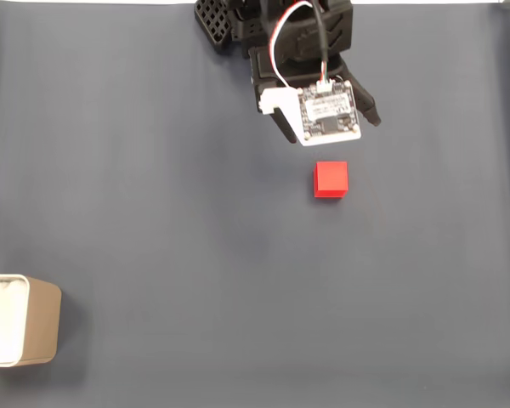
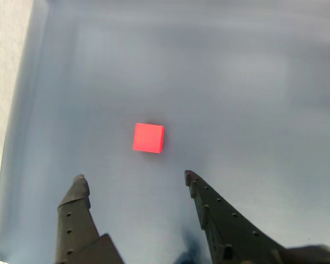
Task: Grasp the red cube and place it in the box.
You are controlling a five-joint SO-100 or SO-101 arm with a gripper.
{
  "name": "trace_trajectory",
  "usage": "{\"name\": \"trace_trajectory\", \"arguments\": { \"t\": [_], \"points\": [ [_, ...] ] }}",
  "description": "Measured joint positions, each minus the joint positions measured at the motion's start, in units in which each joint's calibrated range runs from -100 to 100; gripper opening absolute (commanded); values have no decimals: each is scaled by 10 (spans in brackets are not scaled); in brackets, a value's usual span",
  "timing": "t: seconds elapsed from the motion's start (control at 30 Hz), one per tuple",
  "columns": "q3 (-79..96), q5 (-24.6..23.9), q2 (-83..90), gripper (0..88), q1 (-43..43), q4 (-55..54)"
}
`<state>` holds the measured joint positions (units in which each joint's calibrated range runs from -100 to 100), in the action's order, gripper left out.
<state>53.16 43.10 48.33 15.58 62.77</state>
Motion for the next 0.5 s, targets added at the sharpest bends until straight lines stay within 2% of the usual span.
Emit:
{"name": "trace_trajectory", "arguments": {
  "t": [0.5],
  "points": [
    [0,-11,-82,408,18,-60]
  ]
}}
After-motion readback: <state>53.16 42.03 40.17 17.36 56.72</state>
